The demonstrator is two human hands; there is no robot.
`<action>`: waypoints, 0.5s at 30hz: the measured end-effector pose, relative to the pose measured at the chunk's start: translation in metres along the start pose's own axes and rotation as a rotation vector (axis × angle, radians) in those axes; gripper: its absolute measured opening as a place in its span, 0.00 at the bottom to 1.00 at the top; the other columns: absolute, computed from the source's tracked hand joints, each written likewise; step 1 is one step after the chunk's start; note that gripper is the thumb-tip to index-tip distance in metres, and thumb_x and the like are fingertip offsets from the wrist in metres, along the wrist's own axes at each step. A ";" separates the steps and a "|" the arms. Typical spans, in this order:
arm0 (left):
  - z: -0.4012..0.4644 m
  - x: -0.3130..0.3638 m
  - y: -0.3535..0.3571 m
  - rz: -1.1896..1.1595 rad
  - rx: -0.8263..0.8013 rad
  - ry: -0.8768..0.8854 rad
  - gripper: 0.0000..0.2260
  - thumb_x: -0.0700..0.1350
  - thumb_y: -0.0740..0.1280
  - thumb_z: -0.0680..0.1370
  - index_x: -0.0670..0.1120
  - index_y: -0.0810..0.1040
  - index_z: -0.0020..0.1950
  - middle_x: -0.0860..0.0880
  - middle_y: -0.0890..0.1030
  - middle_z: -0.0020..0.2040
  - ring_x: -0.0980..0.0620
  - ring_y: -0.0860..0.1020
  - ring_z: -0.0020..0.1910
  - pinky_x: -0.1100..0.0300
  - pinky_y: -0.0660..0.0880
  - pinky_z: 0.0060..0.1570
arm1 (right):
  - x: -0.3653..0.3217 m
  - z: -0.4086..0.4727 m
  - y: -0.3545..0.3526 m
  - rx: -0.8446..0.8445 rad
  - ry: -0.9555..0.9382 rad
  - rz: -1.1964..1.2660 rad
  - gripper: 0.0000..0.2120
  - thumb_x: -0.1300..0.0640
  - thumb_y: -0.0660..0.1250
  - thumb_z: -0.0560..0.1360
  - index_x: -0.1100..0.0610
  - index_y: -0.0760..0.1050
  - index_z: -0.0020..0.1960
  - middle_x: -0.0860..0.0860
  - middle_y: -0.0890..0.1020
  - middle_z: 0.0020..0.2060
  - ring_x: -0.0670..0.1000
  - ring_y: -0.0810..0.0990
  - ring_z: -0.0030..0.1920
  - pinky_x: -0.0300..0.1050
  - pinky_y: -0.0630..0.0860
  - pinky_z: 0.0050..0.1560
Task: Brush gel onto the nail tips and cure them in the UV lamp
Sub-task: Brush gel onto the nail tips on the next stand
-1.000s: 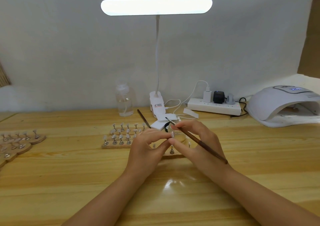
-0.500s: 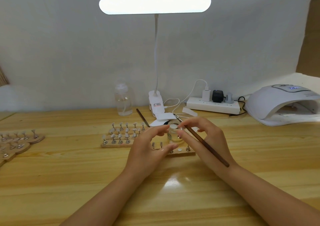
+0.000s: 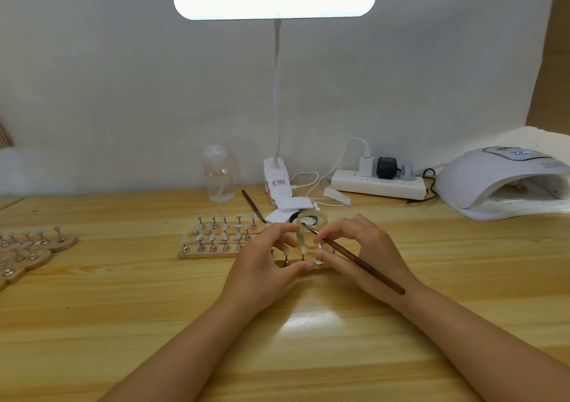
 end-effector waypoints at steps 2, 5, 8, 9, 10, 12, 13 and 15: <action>0.000 -0.003 0.002 0.003 -0.011 -0.017 0.23 0.49 0.75 0.66 0.58 0.71 0.58 0.59 0.78 0.43 0.63 0.74 0.46 0.69 0.70 0.48 | 0.000 0.000 0.002 -0.021 0.003 -0.007 0.08 0.52 0.73 0.69 0.49 0.78 0.48 0.41 0.76 0.43 0.41 0.76 0.48 0.36 0.72 0.51; 0.000 -0.006 0.002 0.005 -0.016 -0.033 0.24 0.48 0.75 0.66 0.58 0.71 0.58 0.57 0.79 0.42 0.62 0.75 0.45 0.70 0.69 0.46 | 0.001 0.000 0.005 -0.045 0.012 -0.013 0.08 0.52 0.72 0.69 0.48 0.78 0.48 0.43 0.77 0.44 0.41 0.75 0.48 0.40 0.73 0.53; 0.000 -0.008 0.002 0.008 -0.018 -0.045 0.23 0.48 0.75 0.66 0.58 0.71 0.57 0.57 0.79 0.41 0.62 0.75 0.44 0.74 0.68 0.42 | 0.000 0.000 0.006 -0.058 0.001 0.005 0.08 0.52 0.72 0.69 0.49 0.78 0.47 0.42 0.78 0.43 0.43 0.76 0.49 0.47 0.74 0.54; 0.000 -0.008 0.002 0.005 -0.019 -0.048 0.23 0.48 0.75 0.66 0.58 0.71 0.57 0.57 0.79 0.41 0.62 0.75 0.43 0.75 0.68 0.42 | -0.001 0.000 0.006 -0.057 -0.013 0.001 0.07 0.52 0.72 0.69 0.49 0.79 0.47 0.41 0.77 0.42 0.45 0.76 0.49 0.50 0.73 0.54; 0.000 -0.008 0.002 0.004 -0.022 -0.052 0.23 0.48 0.75 0.66 0.59 0.71 0.57 0.57 0.79 0.41 0.62 0.75 0.42 0.75 0.68 0.41 | -0.003 0.001 0.006 -0.053 -0.025 -0.006 0.07 0.53 0.72 0.69 0.50 0.79 0.47 0.39 0.77 0.42 0.46 0.76 0.49 0.52 0.73 0.54; 0.000 -0.008 0.003 0.009 -0.026 -0.055 0.23 0.48 0.75 0.66 0.59 0.70 0.56 0.57 0.79 0.41 0.62 0.75 0.42 0.75 0.68 0.40 | -0.003 0.001 0.006 -0.046 -0.036 -0.017 0.07 0.53 0.72 0.69 0.50 0.79 0.47 0.39 0.78 0.42 0.46 0.76 0.49 0.52 0.72 0.54; 0.000 -0.008 0.003 0.010 -0.027 -0.056 0.23 0.47 0.75 0.66 0.59 0.70 0.56 0.57 0.79 0.41 0.63 0.74 0.41 0.75 0.67 0.40 | -0.003 0.001 0.005 -0.039 -0.042 -0.026 0.08 0.52 0.72 0.69 0.50 0.79 0.47 0.39 0.78 0.42 0.45 0.76 0.48 0.51 0.71 0.54; 0.001 -0.009 0.003 0.009 -0.027 -0.062 0.23 0.48 0.75 0.66 0.59 0.70 0.57 0.57 0.79 0.41 0.62 0.74 0.42 0.74 0.68 0.41 | -0.004 0.001 0.000 -0.002 -0.064 -0.046 0.08 0.52 0.73 0.68 0.49 0.79 0.46 0.38 0.78 0.42 0.42 0.75 0.47 0.46 0.69 0.53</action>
Point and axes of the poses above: each hand's wrist, its own z-axis towards the middle knuckle, its own y-axis out of the palm, x = y × z, the point moved 10 cm from there along z, towards the middle knuckle
